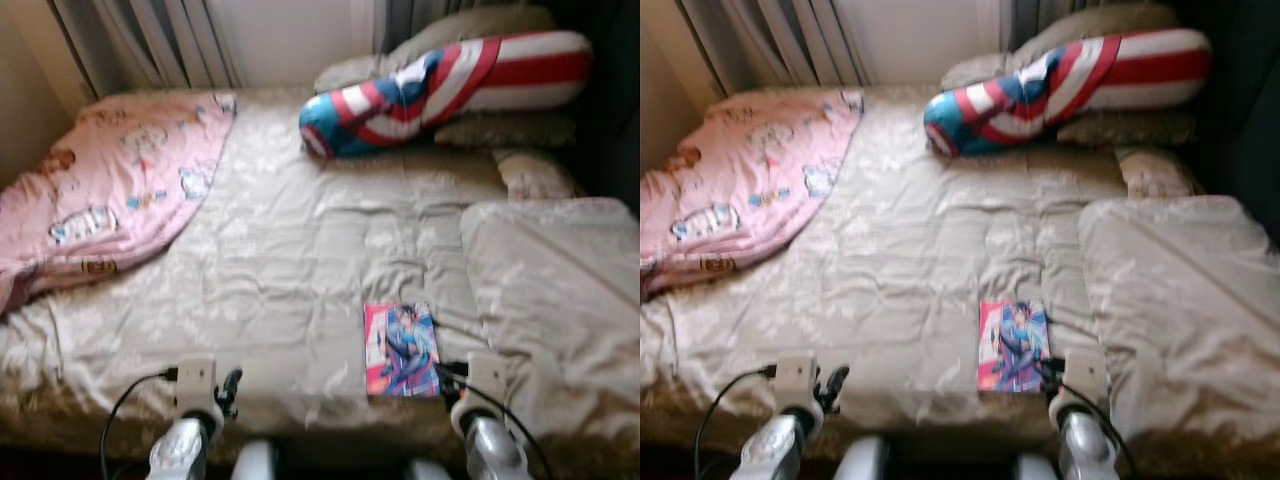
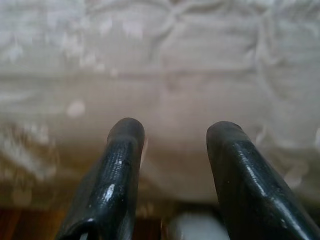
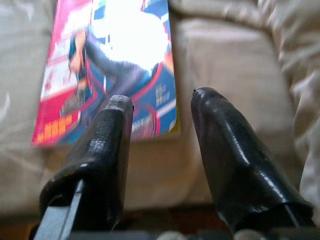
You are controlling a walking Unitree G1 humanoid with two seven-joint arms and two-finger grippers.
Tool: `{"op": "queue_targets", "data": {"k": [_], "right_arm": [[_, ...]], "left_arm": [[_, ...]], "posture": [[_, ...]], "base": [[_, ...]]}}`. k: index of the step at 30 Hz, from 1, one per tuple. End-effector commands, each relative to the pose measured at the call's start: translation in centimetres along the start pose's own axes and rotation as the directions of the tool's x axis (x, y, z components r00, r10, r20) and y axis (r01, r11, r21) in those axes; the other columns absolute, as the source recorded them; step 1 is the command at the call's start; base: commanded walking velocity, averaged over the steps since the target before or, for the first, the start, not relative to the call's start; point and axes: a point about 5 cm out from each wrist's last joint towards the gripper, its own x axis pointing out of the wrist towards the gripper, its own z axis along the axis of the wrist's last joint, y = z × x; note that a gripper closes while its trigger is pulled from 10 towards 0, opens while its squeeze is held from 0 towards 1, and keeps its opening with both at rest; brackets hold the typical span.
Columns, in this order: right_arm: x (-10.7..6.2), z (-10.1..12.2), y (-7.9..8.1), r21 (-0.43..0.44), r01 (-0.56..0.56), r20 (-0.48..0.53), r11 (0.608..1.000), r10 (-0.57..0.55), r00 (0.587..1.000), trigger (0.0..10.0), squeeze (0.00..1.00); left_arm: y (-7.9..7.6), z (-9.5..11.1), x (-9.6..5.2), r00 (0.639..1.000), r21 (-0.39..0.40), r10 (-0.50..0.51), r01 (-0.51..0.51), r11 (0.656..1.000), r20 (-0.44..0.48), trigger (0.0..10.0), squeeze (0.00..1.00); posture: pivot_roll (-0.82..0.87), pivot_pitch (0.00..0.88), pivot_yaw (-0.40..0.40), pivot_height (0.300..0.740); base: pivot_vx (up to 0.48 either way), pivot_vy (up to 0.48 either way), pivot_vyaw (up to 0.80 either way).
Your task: Clean up the room
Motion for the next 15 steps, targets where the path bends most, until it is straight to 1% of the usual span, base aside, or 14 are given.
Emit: {"op": "queue_targets", "data": {"k": [1,3,6,8,10,14,15], "right_arm": [[-0.5,-1.3,0.1,0.038,-0.003,-0.044,0.999,0.005,0.999,10.0,0.00],[-0.6,-1.6,0.0,0.049,0.005,-0.057,0.999,-0.002,0.998,10.0,0.00],[-0.8,-2.2,-0.2,0.041,0.015,-0.084,0.999,-0.011,0.996,10.0,0.00],[-1.1,-3.0,-0.3,0.049,0.023,-0.125,0.999,-0.016,0.992,10.0,0.00],[-1.8,-4.6,-0.6,0.035,0.039,-0.204,0.999,-0.031,0.979,10.0,0.00],[-2.5,-5.9,-0.7,0.046,0.047,-0.255,0.998,-0.034,0.966,10.0,0.00],[-2.5,-5.9,-0.7,0.046,0.047,-0.255,0.998,-0.034,0.966,10.0,0.00]], "left_arm": [[0.5,-1.1,-0.2,0.998,0.024,0.022,-0.020,1.000,-0.058,10.0,0.00],[0.5,-1.4,-0.3,0.997,0.027,0.024,-0.022,0.999,-0.077,10.0,0.00],[0.6,-1.8,-0.3,0.995,0.030,0.026,-0.024,0.999,-0.094,10.0,0.00],[0.7,-2.2,-0.4,0.993,0.035,0.042,-0.038,0.999,-0.115,10.0,0.00],[0.9,-3.0,-0.6,0.986,0.036,0.058,-0.053,0.998,-0.156,10.0,0.00],[0.8,-3.7,-0.9,0.978,0.053,0.063,-0.054,0.997,-0.198,10.0,0.00],[0.8,-3.7,-0.9,0.978,0.053,0.063,-0.054,0.997,-0.198,10.0,0.00]], "posture": [[-0.03,0.000,0.048,0.641],[-0.03,0.000,0.046,0.646],[-0.03,0.000,0.046,0.656],[-0.03,0.000,0.047,0.666],[-0.03,0.000,0.044,0.681],[-0.04,0.000,0.043,0.711],[-0.04,0.000,0.043,0.711]], "base": [[0.000,0.000,0.00],[0.000,0.000,0.00],[0.000,0.000,0.00],[0.000,0.000,0.00],[0.000,0.000,0.00],[0.000,0.000,0.00],[0.000,0.000,0.00]]}}
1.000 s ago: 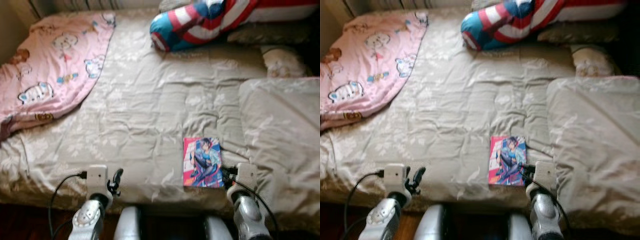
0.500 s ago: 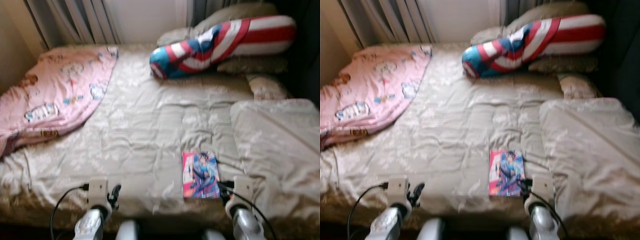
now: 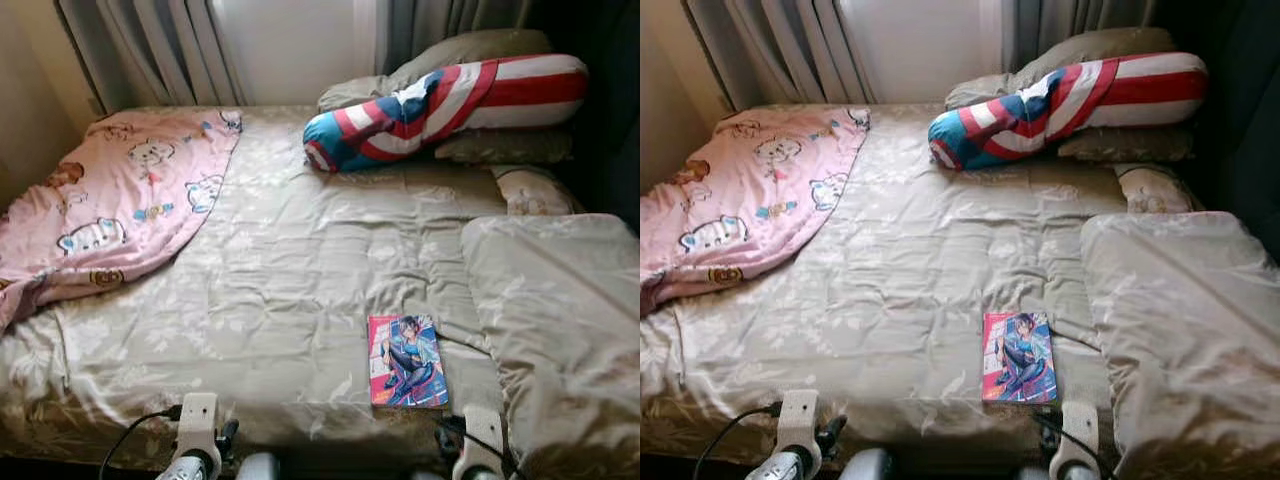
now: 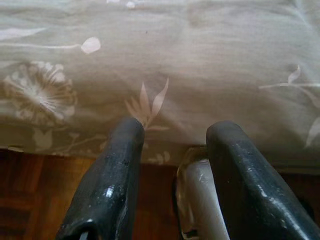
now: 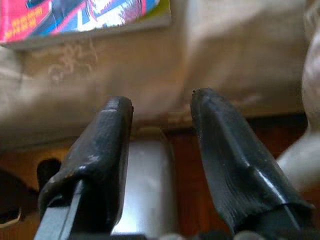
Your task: Clean up the room
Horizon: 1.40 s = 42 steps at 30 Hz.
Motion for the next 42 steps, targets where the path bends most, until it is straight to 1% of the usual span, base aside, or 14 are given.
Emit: {"op": "queue_targets", "data": {"k": [1,3,4,7,10,13,14,15,17,22,26,30,37,42], "right_arm": [[0.1,0.0,0.3,0.002,-0.003,-0.008,1.000,0.003,1.000,10.0,0.00],[0.0,-0.2,0.3,0.002,-0.001,-0.019,1.000,0.001,1.000,10.0,0.00],[0.0,-0.4,0.3,-0.004,0.000,-0.033,1.000,0.000,0.999,10.0,0.00],[0.0,-0.6,0.3,-0.009,-0.001,-0.046,1.000,0.000,0.999,10.0,0.00],[-0.1,-0.7,0.3,-0.015,-0.003,-0.051,1.000,0.002,0.999,10.0,0.00],[-0.1,-0.8,0.0,-0.005,0.002,-0.054,1.000,-0.002,0.999,10.0,0.00],[-0.2,-1.1,-0.4,-0.012,0.008,-0.066,1.000,-0.008,0.998,10.0,0.00],[-0.2,-1.1,-0.4,-0.012,0.008,-0.066,1.000,-0.008,0.998,10.0,0.00],[-0.4,-1.6,-0.8,-0.038,0.020,-0.102,0.999,-0.023,0.995,10.0,0.00],[-0.7,-2.3,-1.1,-0.026,0.018,-0.118,1.000,-0.021,0.993,10.0,0.00],[-1.1,-3.1,-1.9,-0.035,0.016,-0.139,0.999,-0.021,0.990,10.0,0.00],[-1.2,-3.3,-2.4,-0.059,0.019,-0.154,0.998,-0.028,0.988,10.0,0.00],[-1.2,-3.3,-2.3,-0.094,0.015,-0.156,0.996,-0.029,0.987,10.0,0.00],[-1.0,-3.4,-0.9,-0.146,-0.017,-0.161,0.989,-0.007,0.987,10.0,0.00]], "left_arm": [[0.2,0.0,0.1,1.000,0.027,0.014,-0.014,1.000,-0.012,10.0,0.00],[0.3,-0.1,0.1,1.000,0.016,0.023,-0.022,1.000,-0.021,10.0,0.00],[0.1,-0.5,0.0,0.999,0.015,0.020,-0.019,1.000,-0.040,10.0,0.00],[-0.1,-1.1,-0.2,0.998,0.026,0.011,-0.009,1.000,-0.068,10.0,0.00],[0.1,-1.4,-0.3,0.996,0.015,0.028,-0.027,1.000,-0.082,10.0,0.00],[0.1,-1.7,-0.3,0.995,0.015,0.030,-0.029,0.999,-0.095,10.0,0.00],[0.1,-1.8,-0.4,0.994,0.025,0.026,-0.024,0.999,-0.104,10.0,0.00],[0.1,-1.8,-0.4,0.994,0.025,0.026,-0.024,0.999,-0.104,10.0,0.00],[0.1,-1.9,-0.4,0.993,0.026,0.027,-0.024,0.999,-0.117,10.0,0.00],[0.0,-1.7,-0.2,0.992,0.020,0.025,-0.023,1.000,-0.120,10.0,0.00],[-0.5,-1.5,-0.1,0.993,0.042,0.006,-0.002,0.999,-0.116,10.0,0.00],[-0.7,-1.8,-0.2,0.992,0.040,0.007,-0.002,0.999,-0.128,10.0,0.00],[-0.8,-2.5,-0.4,0.988,0.040,0.008,-0.002,0.999,-0.154,10.0,0.00],[-0.7,-3.1,-0.7,0.985,0.034,0.015,-0.009,0.999,-0.173,10.0,0.00]], "posture": [[-0.04,0.000,0.045,0.721],[-0.05,0.000,0.046,0.731],[-0.04,0.000,0.046,0.740],[-0.04,0.000,0.045,0.740],[-0.04,0.000,0.047,0.740],[-0.04,0.000,0.047,0.740],[-0.04,0.000,0.047,0.740],[-0.04,0.000,0.047,0.740],[-0.04,0.000,0.047,0.740],[-0.04,0.000,0.047,0.740],[-0.04,0.000,0.049,0.740],[-0.04,0.000,0.048,0.740],[-0.04,0.000,0.041,0.740],[-0.04,0.000,0.029,0.740]], "base": [[0.000,0.000,0.00],[0.000,0.000,0.00],[0.000,0.000,0.00],[0.000,0.000,0.00],[0.000,0.000,0.00],[0.000,0.000,0.00],[0.000,0.000,0.00],[0.000,0.000,0.00],[0.000,0.000,0.00],[0.000,0.000,0.00],[0.000,0.000,0.00],[0.000,0.000,0.00],[0.000,0.000,0.00],[0.000,0.000,0.00]]}}
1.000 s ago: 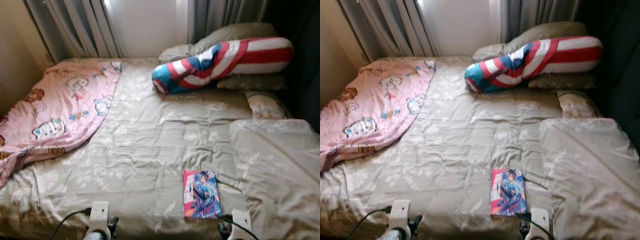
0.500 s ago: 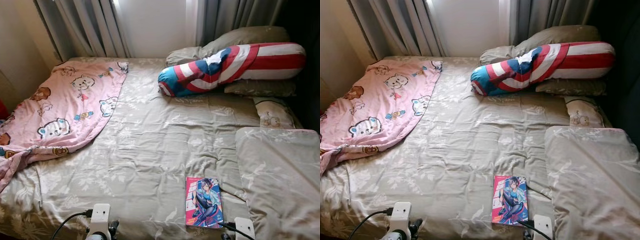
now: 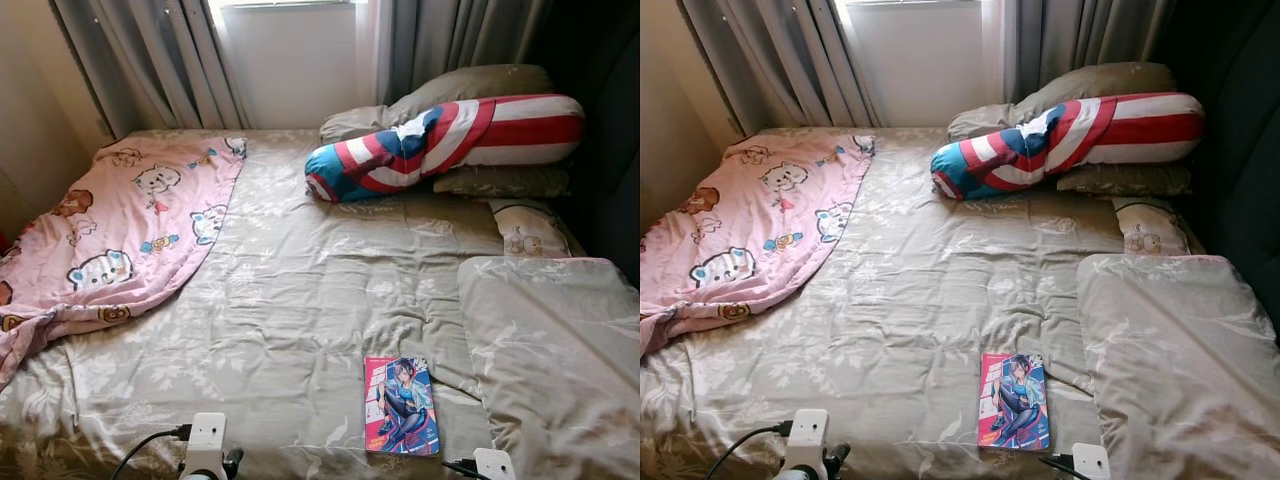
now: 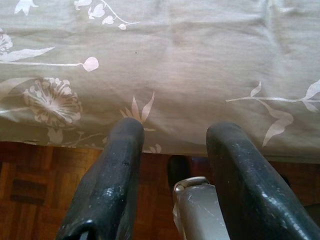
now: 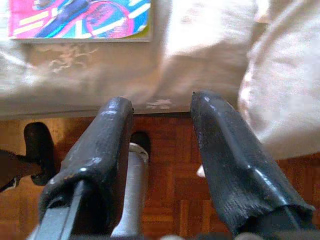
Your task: Clean up the room
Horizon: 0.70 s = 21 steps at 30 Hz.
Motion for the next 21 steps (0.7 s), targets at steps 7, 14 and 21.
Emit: {"op": "queue_targets", "data": {"k": [7,14,21], "right_arm": [[0.2,0.4,1.5,-0.061,-0.026,-0.002,0.998,0.026,1.000,10.0,0.00],[0.3,0.8,1.8,-0.076,-0.031,0.018,0.997,0.032,0.999,10.0,0.00],[0.3,0.6,1.9,-0.063,-0.017,0.012,0.998,0.018,1.000,10.0,0.00]], "left_arm": [[0.2,-1.6,-0.4,0.998,0.000,0.019,-0.019,1.000,-0.065,10.0,0.00],[0.3,-1.9,-0.5,0.997,0.002,0.017,-0.017,1.000,-0.076,10.0,0.00],[0.4,-2.0,-0.5,0.996,0.015,0.013,-0.011,1.000,-0.083,10.0,0.00]], "posture": [[-0.03,0.000,0.025,0.740],[-0.04,0.000,0.033,0.740],[-0.05,0.000,0.047,0.740]], "base": [[0.000,0.000,0.00],[0.000,0.000,0.69],[0.000,0.000,0.80]]}}
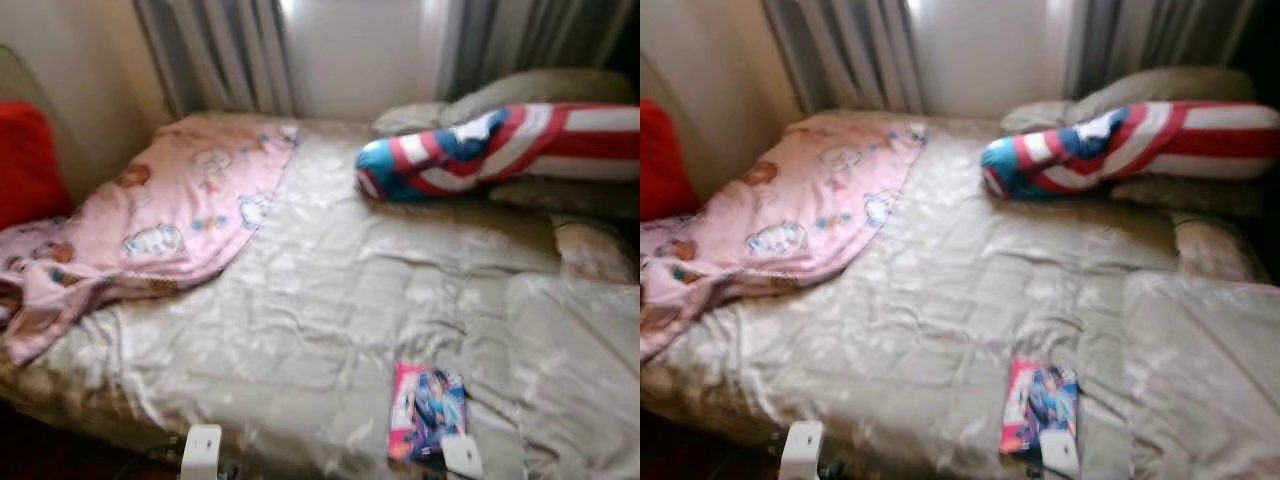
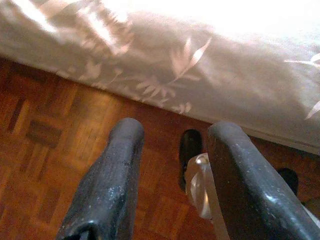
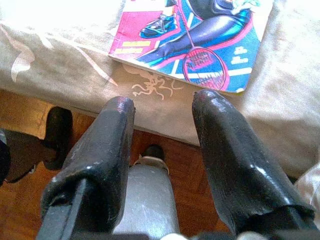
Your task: Clean up the room
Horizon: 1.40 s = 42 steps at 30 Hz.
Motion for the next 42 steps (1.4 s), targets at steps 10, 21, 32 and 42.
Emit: {"op": "queue_targets", "data": {"k": [10,21,32,42], "right_arm": [[-0.1,-0.6,-0.8,0.050,0.029,-0.021,0.998,-0.028,0.999,10.0,0.00],[-0.4,-1.0,-2.2,0.057,0.051,-0.029,0.997,-0.049,0.998,10.0,0.00],[-0.8,-1.7,-3.8,0.063,0.068,-0.038,0.996,-0.065,0.997,10.0,0.00],[-0.6,-1.9,-2.0,0.068,0.047,-0.044,0.997,-0.044,0.998,10.0,0.00]], "left_arm": [[0.9,-0.8,-0.2,0.999,0.032,0.011,-0.010,0.999,-0.036,10.0,0.00],[0.9,-0.8,-0.2,0.999,0.005,0.015,-0.015,1.000,-0.038,10.0,0.00],[0.9,-0.9,-0.2,0.999,0.002,0.011,-0.010,1.000,-0.046,10.0,0.00],[1.0,-0.8,-0.2,0.999,0.006,0.011,-0.011,1.000,-0.045,10.0,0.00]], "posture": [[-0.05,0.000,0.048,0.740],[-0.04,0.000,0.036,0.740],[-0.04,0.000,0.038,0.740],[-0.04,0.000,0.042,0.740]], "base": [[0.000,0.000,0.11],[0.000,0.000,0.00],[0.000,0.000,0.00],[0.000,0.000,0.00]]}}
